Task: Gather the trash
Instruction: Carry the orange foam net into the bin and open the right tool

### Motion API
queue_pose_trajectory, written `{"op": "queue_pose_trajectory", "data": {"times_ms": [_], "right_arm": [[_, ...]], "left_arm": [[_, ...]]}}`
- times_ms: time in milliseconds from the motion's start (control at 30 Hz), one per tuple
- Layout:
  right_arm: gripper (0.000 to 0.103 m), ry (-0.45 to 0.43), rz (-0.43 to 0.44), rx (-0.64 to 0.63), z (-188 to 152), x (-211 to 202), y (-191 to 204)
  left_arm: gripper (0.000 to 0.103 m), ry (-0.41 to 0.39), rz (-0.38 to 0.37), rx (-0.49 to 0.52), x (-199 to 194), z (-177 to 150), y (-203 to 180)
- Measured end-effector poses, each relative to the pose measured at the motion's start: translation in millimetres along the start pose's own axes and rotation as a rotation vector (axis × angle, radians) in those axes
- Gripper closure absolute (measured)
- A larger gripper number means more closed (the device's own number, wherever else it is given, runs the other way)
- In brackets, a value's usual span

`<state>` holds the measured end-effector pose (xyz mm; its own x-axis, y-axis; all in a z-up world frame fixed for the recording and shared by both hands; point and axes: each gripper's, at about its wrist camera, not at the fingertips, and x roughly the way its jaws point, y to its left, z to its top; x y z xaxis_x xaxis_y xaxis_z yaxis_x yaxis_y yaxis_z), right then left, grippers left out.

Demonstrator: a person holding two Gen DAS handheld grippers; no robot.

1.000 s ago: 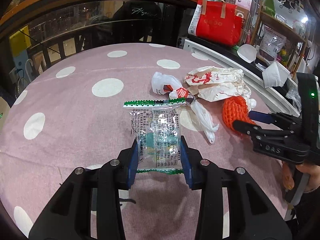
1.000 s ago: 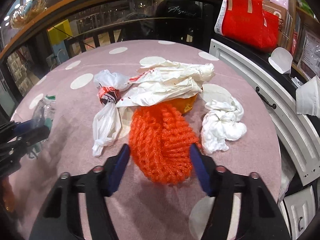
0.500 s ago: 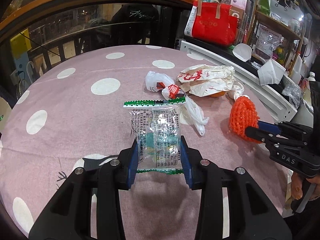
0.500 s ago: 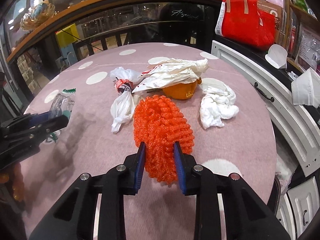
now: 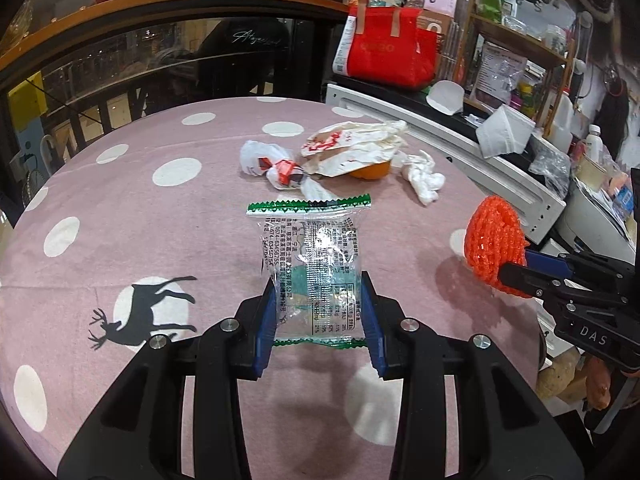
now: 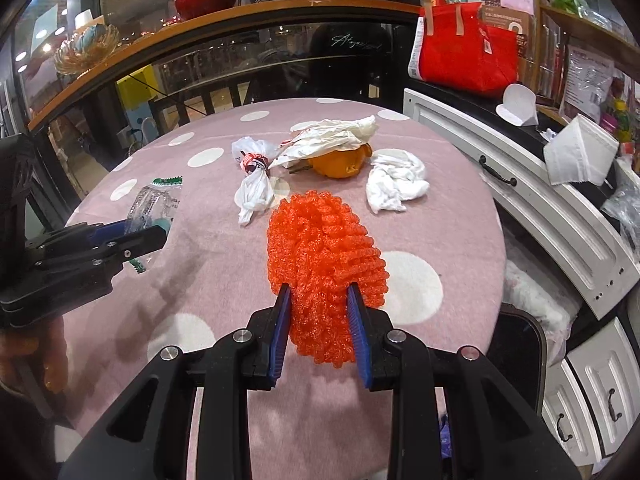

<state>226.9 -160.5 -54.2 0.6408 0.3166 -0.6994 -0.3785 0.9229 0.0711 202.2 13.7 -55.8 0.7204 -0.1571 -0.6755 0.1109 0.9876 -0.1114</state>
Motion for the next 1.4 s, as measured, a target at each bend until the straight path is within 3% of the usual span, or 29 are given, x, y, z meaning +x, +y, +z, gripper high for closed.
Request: {"op": "queue_pose_trajectory", "data": {"times_ms": [433,967,1400], "right_arm": [[0.075,-0.039,-0.055,0.083,-37,-46,-33],[0.075,-0.054,-0.216,0.293,-80,-77,-116],[0.075,0.15,-0.271,0.415,-127,-20,-171]], "left_arm": [[0.065,0.005,-0.073,0.072,-5,-11,-54],[0.065,0.016,-0.179,0.187,-2,-16,-126],[0.065,0.035,-0.242,0.269,9,-18,-172]]}}
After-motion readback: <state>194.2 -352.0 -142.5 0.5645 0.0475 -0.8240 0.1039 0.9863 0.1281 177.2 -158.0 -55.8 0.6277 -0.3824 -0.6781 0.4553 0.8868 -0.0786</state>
